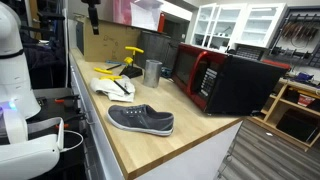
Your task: Remove one black object furthest from you from the black stand
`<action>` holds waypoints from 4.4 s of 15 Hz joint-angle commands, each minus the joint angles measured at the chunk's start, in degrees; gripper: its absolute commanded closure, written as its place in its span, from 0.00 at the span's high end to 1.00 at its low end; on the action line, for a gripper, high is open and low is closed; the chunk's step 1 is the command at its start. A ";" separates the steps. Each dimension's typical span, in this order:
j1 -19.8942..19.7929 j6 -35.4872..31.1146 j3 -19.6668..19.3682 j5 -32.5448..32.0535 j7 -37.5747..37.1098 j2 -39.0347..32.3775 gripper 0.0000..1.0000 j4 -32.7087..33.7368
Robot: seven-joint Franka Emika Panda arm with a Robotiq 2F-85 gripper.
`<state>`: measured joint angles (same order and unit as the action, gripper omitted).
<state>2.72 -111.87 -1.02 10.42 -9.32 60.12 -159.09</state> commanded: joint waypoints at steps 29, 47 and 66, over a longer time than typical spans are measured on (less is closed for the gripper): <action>-0.13 -9.12 12.61 5.60 -21.70 -44.04 1.00 30.54; 5.96 -14.27 11.64 -11.02 -42.08 -66.99 1.00 49.28; 10.45 -14.84 8.69 -17.86 -46.06 -69.51 0.03 50.06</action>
<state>12.21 -126.51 8.38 -6.08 -54.42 -11.49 -108.65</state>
